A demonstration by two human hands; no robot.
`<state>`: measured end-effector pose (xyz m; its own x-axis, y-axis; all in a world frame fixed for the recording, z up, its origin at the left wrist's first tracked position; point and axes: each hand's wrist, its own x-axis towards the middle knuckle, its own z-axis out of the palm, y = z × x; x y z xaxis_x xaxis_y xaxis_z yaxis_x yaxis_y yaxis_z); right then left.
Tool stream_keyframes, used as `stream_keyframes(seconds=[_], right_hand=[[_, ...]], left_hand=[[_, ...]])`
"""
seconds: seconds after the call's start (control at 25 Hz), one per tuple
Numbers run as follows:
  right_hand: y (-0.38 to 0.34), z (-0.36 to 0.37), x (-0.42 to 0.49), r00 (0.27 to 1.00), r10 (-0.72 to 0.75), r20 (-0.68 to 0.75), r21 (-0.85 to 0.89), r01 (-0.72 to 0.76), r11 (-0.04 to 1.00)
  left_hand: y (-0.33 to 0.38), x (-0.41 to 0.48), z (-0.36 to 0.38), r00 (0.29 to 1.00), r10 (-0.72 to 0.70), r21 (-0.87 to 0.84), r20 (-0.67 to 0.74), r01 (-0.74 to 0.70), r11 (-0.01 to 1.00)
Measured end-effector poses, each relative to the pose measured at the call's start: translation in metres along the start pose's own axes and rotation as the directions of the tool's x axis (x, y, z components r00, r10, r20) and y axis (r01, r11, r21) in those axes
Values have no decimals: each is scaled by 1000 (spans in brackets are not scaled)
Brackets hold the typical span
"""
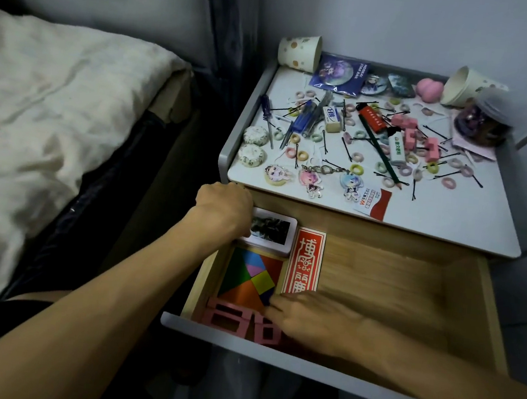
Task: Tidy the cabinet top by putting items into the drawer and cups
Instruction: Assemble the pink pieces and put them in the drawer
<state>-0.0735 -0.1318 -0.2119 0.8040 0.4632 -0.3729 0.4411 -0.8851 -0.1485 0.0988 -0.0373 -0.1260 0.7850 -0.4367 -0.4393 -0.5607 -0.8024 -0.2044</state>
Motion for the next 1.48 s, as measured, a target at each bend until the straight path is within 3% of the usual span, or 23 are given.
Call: stream_keyframes(seconds=[0.52,0.84,1.12,1.24,1.32,1.48], right_hand=[[17,30,16,995,59,-85,268,-35,963],[6,26,23,985,32,-167,308,21,951],[10,38,27,982,64,-178,415,16,909],[10,39,26,991,68,-114,471,-6,882],[12,35,23,993,74,-96,441,-24,897],[32,-4,-1,960,211,-186,496,-94,863]], left_hand=[[-1,4,0,1000,-3,-4,21,3,1000],[-1,5,1,1000,14,0,12,-14,1000],[1,3,0,1000,30,21,2,-30,999],[2,1,-2,1000,28,50,5,-29,998],[4,-1,-6,999,24,99,-28,-21,995],[11,-2,-22,968,76,96,-238,-54,994]])
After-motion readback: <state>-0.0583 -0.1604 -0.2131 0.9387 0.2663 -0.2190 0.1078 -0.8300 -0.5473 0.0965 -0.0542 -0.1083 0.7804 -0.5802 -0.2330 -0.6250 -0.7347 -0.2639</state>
